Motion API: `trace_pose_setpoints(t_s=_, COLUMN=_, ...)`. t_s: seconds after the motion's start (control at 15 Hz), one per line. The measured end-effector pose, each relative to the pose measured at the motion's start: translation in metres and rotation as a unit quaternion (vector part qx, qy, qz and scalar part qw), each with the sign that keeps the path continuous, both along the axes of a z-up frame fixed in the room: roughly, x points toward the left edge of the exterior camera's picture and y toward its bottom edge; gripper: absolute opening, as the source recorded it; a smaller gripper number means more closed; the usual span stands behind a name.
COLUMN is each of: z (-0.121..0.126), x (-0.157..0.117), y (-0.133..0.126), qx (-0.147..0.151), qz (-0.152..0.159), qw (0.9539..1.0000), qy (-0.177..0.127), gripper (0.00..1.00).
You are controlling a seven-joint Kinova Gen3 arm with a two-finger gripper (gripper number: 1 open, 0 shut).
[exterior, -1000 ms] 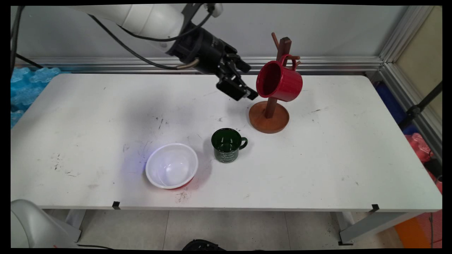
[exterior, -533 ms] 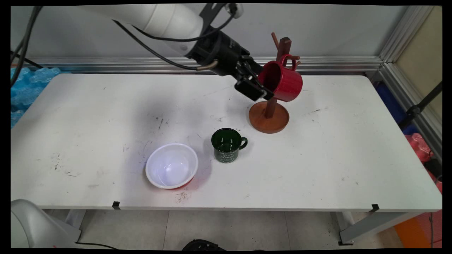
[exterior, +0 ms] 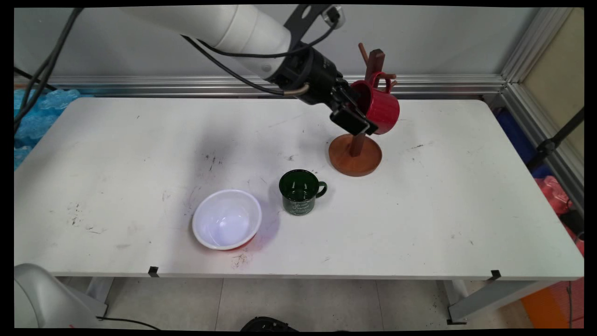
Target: Pick up the red mug from the rack
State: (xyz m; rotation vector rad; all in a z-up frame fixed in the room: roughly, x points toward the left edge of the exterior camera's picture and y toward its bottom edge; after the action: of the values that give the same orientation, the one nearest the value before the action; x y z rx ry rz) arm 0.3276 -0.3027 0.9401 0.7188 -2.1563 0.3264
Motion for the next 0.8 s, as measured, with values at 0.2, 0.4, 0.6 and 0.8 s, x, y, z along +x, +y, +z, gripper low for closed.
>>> trace_pose_setpoints(t_s=0.2, z=-0.004, x=-0.007, y=-0.003, qx=0.008, qz=0.009, qw=0.9999, qy=0.002, gripper=1.0)
trace_pose_setpoints(t_s=0.4, z=-0.007, x=-0.013, y=-0.006, qx=0.015, qz=0.019, qw=0.9997, qy=0.005, gripper=1.0)
trace_pose_setpoints(t_s=0.6, z=-0.01, x=-0.02, y=-0.01, qx=0.022, qz=0.031, qw=0.9992, qy=0.01, gripper=1.0)
trace_pose_setpoints(t_s=0.8, z=-0.013, x=-0.026, y=-0.014, qx=0.033, qz=0.048, qw=0.9981, qy=0.019, gripper=1.0)
